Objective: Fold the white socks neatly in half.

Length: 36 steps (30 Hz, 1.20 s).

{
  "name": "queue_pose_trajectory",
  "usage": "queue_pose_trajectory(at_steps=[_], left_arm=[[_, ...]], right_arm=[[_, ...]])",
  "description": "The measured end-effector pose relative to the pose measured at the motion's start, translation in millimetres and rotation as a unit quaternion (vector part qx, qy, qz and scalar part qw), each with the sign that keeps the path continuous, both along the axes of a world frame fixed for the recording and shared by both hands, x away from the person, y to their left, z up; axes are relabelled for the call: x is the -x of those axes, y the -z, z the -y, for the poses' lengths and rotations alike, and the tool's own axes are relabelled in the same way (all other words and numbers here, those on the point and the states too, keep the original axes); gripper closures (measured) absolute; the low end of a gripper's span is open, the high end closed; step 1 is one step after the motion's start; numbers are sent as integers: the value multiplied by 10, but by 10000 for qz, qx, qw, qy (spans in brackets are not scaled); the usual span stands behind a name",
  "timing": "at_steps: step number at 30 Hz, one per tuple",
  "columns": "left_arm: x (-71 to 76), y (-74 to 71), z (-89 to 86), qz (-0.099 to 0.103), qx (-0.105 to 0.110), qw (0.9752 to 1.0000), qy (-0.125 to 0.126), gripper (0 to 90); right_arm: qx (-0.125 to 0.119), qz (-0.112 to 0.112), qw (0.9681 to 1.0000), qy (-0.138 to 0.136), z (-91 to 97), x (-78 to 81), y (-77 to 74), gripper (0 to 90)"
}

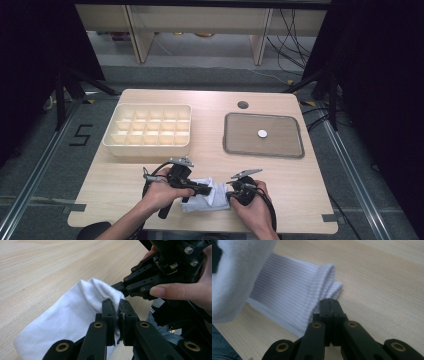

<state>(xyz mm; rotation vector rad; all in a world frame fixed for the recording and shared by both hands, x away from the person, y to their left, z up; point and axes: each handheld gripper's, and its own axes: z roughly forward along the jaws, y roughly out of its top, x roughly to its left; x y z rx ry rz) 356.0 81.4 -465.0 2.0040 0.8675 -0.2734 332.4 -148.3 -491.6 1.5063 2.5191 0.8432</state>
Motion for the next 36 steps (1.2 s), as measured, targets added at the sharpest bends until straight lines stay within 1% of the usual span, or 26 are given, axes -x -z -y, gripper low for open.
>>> queue_pose_trajectory(at_steps=[1, 2, 3, 5, 6, 7, 9, 10, 11, 13, 19, 20, 22, 23, 25, 26, 27, 28, 29, 30, 31, 32, 33, 34, 35, 36], left_arm=[[1, 4, 4, -28, -18, 10000, -14, 838], [-3, 11, 8, -32, -27, 10000, -8, 838], [-13, 15, 5, -78, -51, 9999, 62, 837], [-16, 36, 19, -82, -64, 9999, 47, 837], [-15, 36, 25, -84, -167, 9998, 10, 837], [-17, 56, 35, -60, -85, 9999, -8, 837], [-22, 72, 45, -77, -103, 9999, -24, 837], [-29, 68, 44, -88, -203, 9998, 5, 837], [-32, 85, 51, -87, -129, 9999, -3, 836], [-35, 97, 61, -76, -124, 9999, -26, 836], [-64, 144, 85, -122, -192, 9997, -53, 835], [-70, 155, 87, -147, -215, 9997, -44, 834], [-72, 159, 93, -91, -396, 9992, -65, 833], [-67, 189, 112, -70, -242, 9996, -159, 832], [-75, 194, 111, -80, -313, 9994, -89, 832], [-68, 210, 125, -18, -291, 9994, -163, 831], [-68, 217, 129, -17, -289, 9995, -144, 831], [-75, 215, 123, -48, -332, 9994, -61, 831], [-70, 220, 133, -83, -341, 9993, -88, 831], [-62, 230, 146, -35, -344, 9993, -166, 831], [-66, 237, 149, -29, -349, 9993, -134, 830], [-70, 217, 141, -37, -562, 9984, -80, 830], [-66, 225, 150, -50, -533, 9985, -124, 830], [-65, 250, 163, -19, -407, 9990, -161, 830], [-62, 239, 162, -28, -533, 9985, -139, 829], [-62, 238, 163, -35, -576, 9983, -121, 829]], right_arm=[[-38, 33, 10000, -59, -1, 1, -3, 900], [-71, -27, 10000, -45, -8, 6, -8, 900], [-59, 29, 9999, -81, -6, -5, 3, 900], [-39, 1, 10000, -41, -15, -1, 0, 900], [-36, -36, 10000, -45, -19, 7, -10, 900], [-58, 65, 9999, -149, -12, -5, 0, 900], [-79, 55, 9998, -149, -14, -6, 3, 900], [-70, 53, 9999, -139, -15, -6, 4, 900], [-77, -20, 9999, -91, -21, 0, -1, 900], [-78, -18, 9999, -89, -24, 3, -4, 900], [-73, 18, 9999, -148, -29, 2, 0, 900], [-80, -7, 9999, -98, -35, 11, -5, 900], [-70, -6, 9999, -114, -33, 15, -11, 900], [-73, -14, 9999, -109, -34, 17, -11, 900], [-65, 59, 9998, -170, -26, 2, 2, 900], [-63, 44, 9998, -169, -26, 1, 2, 900], [-64, 32, 9999, -142, -29, 4, 1, 900], [-45, 33, 9999, -104, -32, 3, 3, 900], [-43, 3, 10000, -57, -37, 7, 0, 900], [-39, 6, 10000, -59, -37, 7, 0, 900], [-29, 6, 10000, -53, -38, 6, 0, 900], [27, 39, 10000, -75, -32, 4, 2, 900], [-53, 17, 9999, -122, -38, 13, -10, 900], [-57, 15, 9999, -121, -40, 14, -11, 900], [-62, 63, 9998, -158, -38, 6, -4, 900], [-59, 69, 9998, -149, -40, 4, -3, 900]])
